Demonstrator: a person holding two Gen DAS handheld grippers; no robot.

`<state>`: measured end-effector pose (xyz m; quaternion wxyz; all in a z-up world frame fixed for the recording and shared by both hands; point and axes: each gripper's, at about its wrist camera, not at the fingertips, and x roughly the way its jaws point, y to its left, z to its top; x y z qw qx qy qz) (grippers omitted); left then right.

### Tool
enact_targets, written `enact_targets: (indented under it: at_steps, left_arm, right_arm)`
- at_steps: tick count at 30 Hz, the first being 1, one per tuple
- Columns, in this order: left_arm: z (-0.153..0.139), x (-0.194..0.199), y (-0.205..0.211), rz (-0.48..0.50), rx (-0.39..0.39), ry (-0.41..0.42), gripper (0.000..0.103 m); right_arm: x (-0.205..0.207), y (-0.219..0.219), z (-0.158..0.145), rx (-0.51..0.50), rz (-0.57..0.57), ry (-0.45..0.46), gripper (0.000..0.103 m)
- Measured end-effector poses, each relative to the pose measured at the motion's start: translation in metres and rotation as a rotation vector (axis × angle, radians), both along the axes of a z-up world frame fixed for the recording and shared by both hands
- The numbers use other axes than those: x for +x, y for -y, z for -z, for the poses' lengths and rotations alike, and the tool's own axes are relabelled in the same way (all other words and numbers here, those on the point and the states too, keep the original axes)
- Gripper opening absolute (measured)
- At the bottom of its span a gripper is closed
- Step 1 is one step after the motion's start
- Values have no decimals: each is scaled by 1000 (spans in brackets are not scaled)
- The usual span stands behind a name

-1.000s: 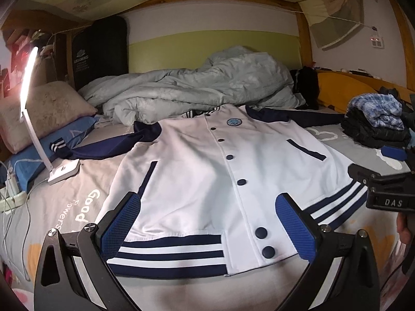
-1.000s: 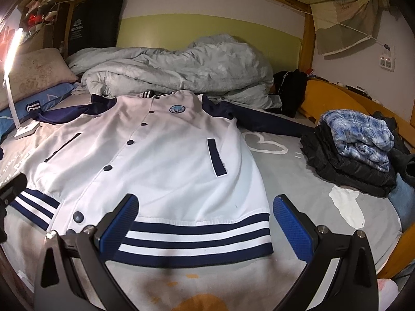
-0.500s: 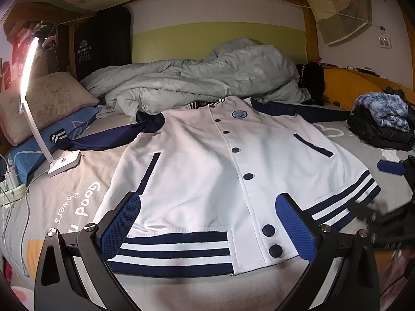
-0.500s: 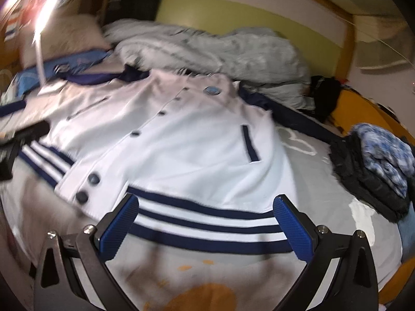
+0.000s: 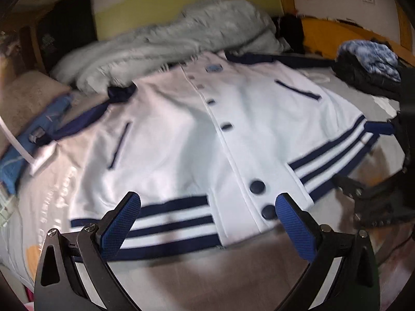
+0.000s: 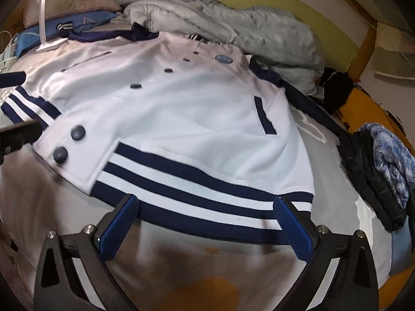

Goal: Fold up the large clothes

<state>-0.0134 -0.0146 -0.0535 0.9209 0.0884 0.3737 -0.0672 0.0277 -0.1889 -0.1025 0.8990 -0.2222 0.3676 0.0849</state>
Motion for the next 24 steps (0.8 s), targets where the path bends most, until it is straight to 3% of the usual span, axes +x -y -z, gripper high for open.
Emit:
enact_targets:
  at_steps: [3,8,13,16,18,20,22,24]
  left_arm:
    - [11,6,-2,41,-63,-105,103]
    - [34,6,18,81,115,-169,103]
    - [40,6,18,63,113,-186,103]
    - [41,13,8,0,78,-197,103]
    - [40,21,0,-58,86,-170,103]
    - [38,25,-10,-133,108,-125,103]
    - [38,32,-21,-156,66,-132,103]
    - [38,35,-29,-171,29,-136,103]
  right_arm:
    - [4,-1,6,-35,-11,-5,103]
    - [10,8,5,-20,23,-5,103]
    - [13,22,1,27,46,-46,103]
    - [7,18,4,72,-60,-139,103]
    - [3,9,9,43,-108,-151,103]
    - [-1,2,14,-5,-124,-128,103]
    - [1,2,16,-13,-117,-114,103]
    - [9,5,14,-28,-34,-58,103]
